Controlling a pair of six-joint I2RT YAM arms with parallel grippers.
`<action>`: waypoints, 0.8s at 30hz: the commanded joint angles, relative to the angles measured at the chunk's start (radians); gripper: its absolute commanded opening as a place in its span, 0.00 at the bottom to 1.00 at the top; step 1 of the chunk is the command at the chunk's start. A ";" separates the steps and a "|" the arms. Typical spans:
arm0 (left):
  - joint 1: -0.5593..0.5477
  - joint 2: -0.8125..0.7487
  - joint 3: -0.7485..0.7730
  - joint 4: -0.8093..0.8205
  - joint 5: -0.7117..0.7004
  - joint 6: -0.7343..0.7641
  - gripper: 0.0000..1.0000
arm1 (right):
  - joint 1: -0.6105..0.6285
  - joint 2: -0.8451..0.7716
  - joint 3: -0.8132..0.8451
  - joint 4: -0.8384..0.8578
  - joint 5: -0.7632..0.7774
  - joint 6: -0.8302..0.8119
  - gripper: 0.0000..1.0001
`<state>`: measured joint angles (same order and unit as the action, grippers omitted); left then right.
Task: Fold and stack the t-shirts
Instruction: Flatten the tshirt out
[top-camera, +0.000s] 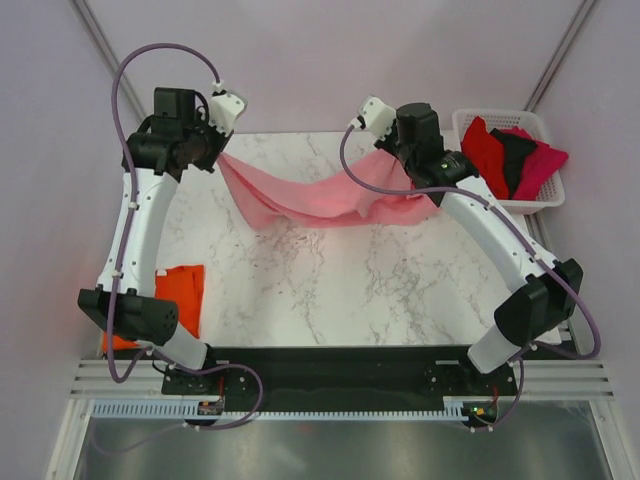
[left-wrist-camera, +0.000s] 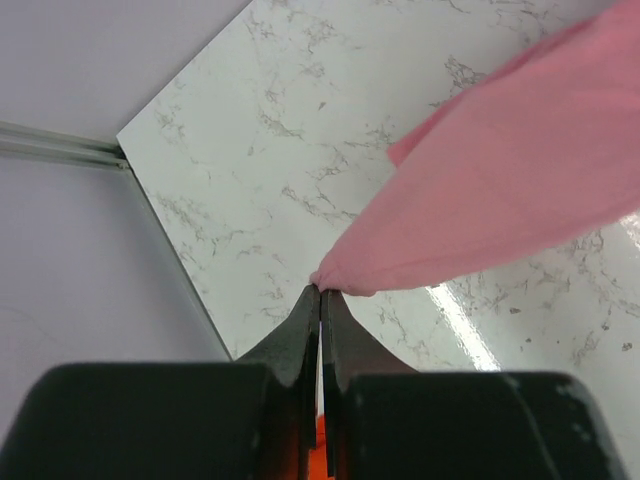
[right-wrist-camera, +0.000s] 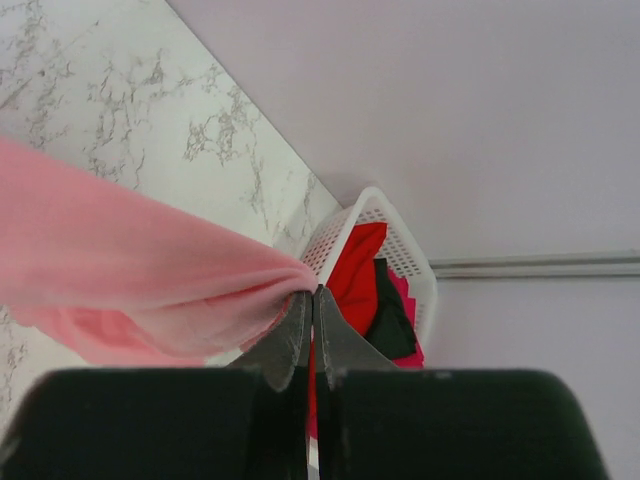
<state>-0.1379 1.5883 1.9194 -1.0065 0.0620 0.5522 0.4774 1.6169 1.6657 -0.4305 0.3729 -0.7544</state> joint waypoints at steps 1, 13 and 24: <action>0.001 -0.016 -0.040 0.048 -0.007 0.032 0.02 | -0.011 0.021 -0.052 -0.008 0.009 0.021 0.00; 0.014 0.271 0.101 0.161 -0.087 0.028 0.02 | -0.052 0.224 0.063 0.019 -0.045 0.027 0.00; 0.029 0.532 0.250 0.183 -0.133 -0.017 0.02 | -0.105 0.620 0.499 -0.043 -0.014 0.166 0.53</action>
<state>-0.1127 2.1269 2.1223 -0.8509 -0.0521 0.5510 0.3859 2.2623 2.0670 -0.4294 0.3397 -0.6949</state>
